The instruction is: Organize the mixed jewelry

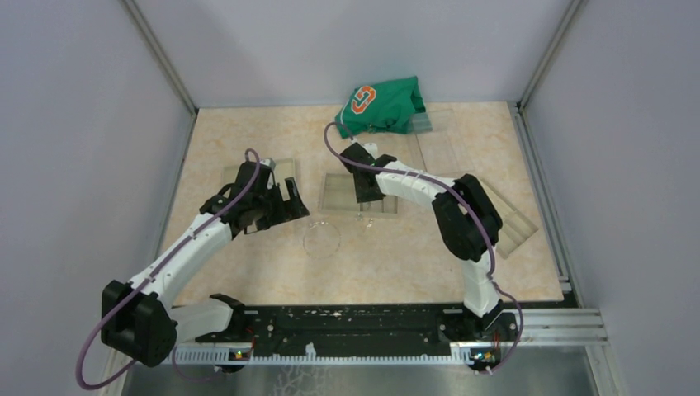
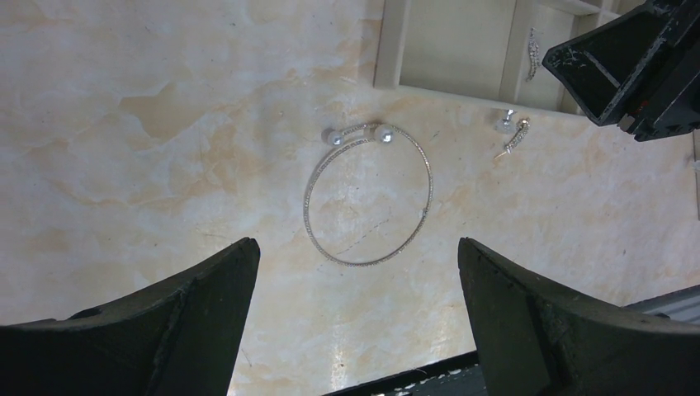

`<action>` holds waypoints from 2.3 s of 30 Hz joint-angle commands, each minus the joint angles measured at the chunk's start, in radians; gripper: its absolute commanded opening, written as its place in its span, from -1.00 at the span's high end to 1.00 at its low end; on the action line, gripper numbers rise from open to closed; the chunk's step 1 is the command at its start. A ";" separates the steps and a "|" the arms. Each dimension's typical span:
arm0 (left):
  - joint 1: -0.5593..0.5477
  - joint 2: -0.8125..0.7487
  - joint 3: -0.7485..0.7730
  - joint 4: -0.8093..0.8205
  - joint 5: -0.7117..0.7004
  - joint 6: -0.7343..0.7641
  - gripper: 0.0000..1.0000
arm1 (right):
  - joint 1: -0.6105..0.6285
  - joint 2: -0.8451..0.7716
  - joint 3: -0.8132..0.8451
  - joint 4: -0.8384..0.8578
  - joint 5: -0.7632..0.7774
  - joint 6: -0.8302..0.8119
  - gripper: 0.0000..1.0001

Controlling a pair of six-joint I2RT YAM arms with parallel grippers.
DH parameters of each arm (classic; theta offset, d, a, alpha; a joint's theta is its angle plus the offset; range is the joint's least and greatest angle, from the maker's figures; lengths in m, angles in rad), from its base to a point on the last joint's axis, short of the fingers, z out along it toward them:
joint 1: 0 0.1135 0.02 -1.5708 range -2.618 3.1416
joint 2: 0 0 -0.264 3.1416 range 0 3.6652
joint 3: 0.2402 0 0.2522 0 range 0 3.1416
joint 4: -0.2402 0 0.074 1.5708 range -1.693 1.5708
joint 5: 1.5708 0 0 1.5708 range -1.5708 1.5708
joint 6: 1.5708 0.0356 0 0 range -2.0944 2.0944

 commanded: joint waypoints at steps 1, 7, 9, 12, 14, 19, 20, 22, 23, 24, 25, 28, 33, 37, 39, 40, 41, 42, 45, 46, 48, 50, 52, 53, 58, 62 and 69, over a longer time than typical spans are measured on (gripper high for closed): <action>-0.002 -0.031 -0.009 -0.021 -0.009 -0.018 -0.92 | -0.006 -0.045 0.033 0.025 0.024 0.014 0.39; -0.002 -0.031 -0.009 -0.021 -0.011 -0.008 -0.93 | 0.012 -0.185 -0.117 0.056 -0.037 0.058 0.39; -0.002 -0.026 -0.006 -0.019 -0.009 -0.008 -0.93 | 0.040 -0.232 -0.171 0.053 -0.027 0.081 0.39; -0.002 -0.017 -0.004 -0.014 0.000 -0.010 -0.93 | 0.075 -0.282 -0.240 0.059 -0.031 0.133 0.39; -0.001 -0.012 -0.004 -0.013 0.007 -0.012 -0.93 | 0.079 -0.296 -0.286 0.086 -0.059 0.174 0.39; -0.002 -0.012 -0.003 -0.014 0.014 -0.012 -0.92 | 0.078 -0.246 -0.295 0.100 -0.084 0.242 0.41; -0.002 -0.014 -0.003 -0.015 0.013 -0.012 -0.92 | 0.078 -0.239 -0.293 0.106 -0.080 0.254 0.42; -0.002 -0.019 -0.004 -0.019 0.008 -0.011 -0.92 | 0.078 -0.225 -0.286 0.105 -0.063 0.281 0.43; -0.002 -0.023 -0.005 -0.020 0.007 -0.011 -0.92 | 0.079 -0.218 -0.281 0.105 -0.055 0.288 0.43; -0.002 -0.026 -0.007 -0.020 0.006 -0.011 -0.92 | 0.078 -0.209 -0.276 0.103 -0.048 0.295 0.43; -0.002 -0.029 -0.009 -0.021 0.005 -0.010 -0.92 | 0.078 -0.201 -0.271 0.103 -0.046 0.298 0.43; -0.002 -0.035 -0.015 -0.025 0.002 -0.011 -0.92 | 0.078 -0.166 -0.245 0.084 -0.035 0.304 0.45; -0.002 -0.047 -0.022 -0.035 -0.004 -0.009 -0.92 | 0.077 -0.142 -0.242 0.083 -0.015 0.316 0.45; -0.002 -0.055 -0.027 -0.036 -0.008 -0.004 -0.92 | 0.071 -0.128 -0.237 0.084 -0.011 0.321 0.45; -0.002 -0.056 -0.028 -0.039 -0.009 -0.005 -0.92 | 0.068 -0.124 -0.234 0.087 -0.011 0.323 0.45; -0.002 -0.056 -0.029 -0.039 -0.010 -0.003 -0.93 | 0.066 -0.124 -0.233 0.089 -0.011 0.321 0.45; -0.002 -0.056 -0.027 -0.039 -0.011 -0.003 -0.93 | 0.066 -0.123 -0.231 0.088 -0.009 0.320 0.45; -0.002 -0.055 -0.027 -0.039 -0.012 -0.002 -0.93 | 0.064 -0.122 -0.229 0.088 -0.009 0.320 0.45; -0.002 -0.054 -0.027 -0.038 -0.012 0.000 -0.93 | 0.062 -0.108 -0.218 0.078 0.000 0.315 0.48; -0.002 -0.052 -0.026 -0.036 -0.013 0.000 -0.92 | 0.060 -0.102 -0.215 0.072 0.003 0.313 0.50; -0.002 -0.050 -0.026 -0.034 -0.013 0.001 -0.93 | 0.061 -0.095 -0.212 0.066 0.013 0.311 0.56; -0.002 -0.047 -0.026 -0.032 -0.012 0.001 -0.93 | 0.061 -0.091 -0.212 0.059 0.024 0.310 0.58; -0.002 -0.046 -0.026 -0.030 -0.013 0.000 -0.93 | 0.063 -0.089 -0.211 0.048 0.038 0.311 0.59; -0.001 -0.046 -0.026 -0.030 -0.012 0.001 -0.93 | 0.062 -0.087 -0.210 0.044 0.042 0.310 0.59; -0.002 -0.046 -0.030 -0.025 -0.011 -0.005 -0.93 | 0.063 -0.075 -0.204 0.021 0.066 0.300 0.92; -0.002 -0.050 -0.032 -0.025 -0.010 -0.012 -0.93 | 0.064 -0.105 -0.211 0.015 0.053 0.290 1.00; -0.002 -0.050 -0.032 -0.020 -0.012 -0.020 -0.93 | 0.065 -0.232 -0.224 0.009 0.024 0.263 1.00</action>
